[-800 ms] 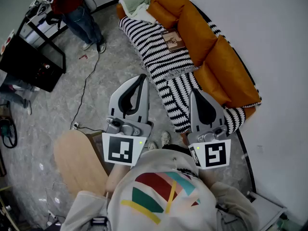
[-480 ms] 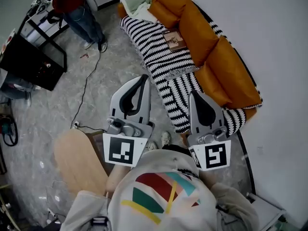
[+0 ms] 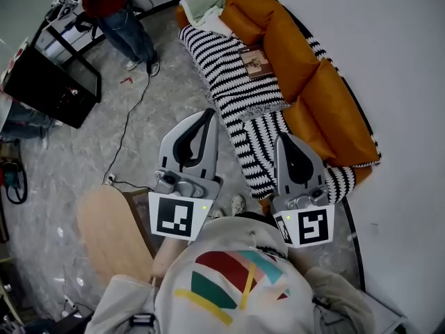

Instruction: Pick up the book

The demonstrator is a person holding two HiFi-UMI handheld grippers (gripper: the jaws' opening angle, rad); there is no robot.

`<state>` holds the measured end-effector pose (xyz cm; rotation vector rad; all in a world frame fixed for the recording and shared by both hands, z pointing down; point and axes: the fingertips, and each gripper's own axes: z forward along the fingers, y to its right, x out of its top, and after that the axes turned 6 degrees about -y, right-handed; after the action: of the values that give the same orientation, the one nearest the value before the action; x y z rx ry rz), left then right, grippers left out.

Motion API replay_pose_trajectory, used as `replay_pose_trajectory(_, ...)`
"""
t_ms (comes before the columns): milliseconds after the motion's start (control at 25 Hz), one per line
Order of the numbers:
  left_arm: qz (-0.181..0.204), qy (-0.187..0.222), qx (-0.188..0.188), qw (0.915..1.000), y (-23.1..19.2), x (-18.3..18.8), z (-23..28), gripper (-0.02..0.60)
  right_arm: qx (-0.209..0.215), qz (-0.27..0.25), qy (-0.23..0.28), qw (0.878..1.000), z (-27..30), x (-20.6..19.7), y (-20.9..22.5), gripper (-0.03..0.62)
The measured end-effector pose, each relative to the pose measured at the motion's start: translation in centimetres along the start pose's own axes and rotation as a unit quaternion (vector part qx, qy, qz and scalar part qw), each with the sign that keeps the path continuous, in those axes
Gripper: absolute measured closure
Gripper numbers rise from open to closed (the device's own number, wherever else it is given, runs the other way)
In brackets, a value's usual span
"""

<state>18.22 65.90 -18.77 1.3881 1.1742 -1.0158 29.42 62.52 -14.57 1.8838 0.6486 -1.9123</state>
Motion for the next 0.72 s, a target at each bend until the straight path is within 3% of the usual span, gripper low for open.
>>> replay_pose_trajectory(360,0.002,0.005,0.032,0.9995,-0.8,-0.8,1.7,0.574,0.024,-0.009,-0.006,1.0,1.2,-1.5,1.5,0.58)
replay_pose_trajectory(720,-0.021,0.024,-0.014,0.9994,-3.0,-3.0,7.6,0.574,-0.02,0.008,-0.02,1.0,5.7,-2.6,4.5,0.58)
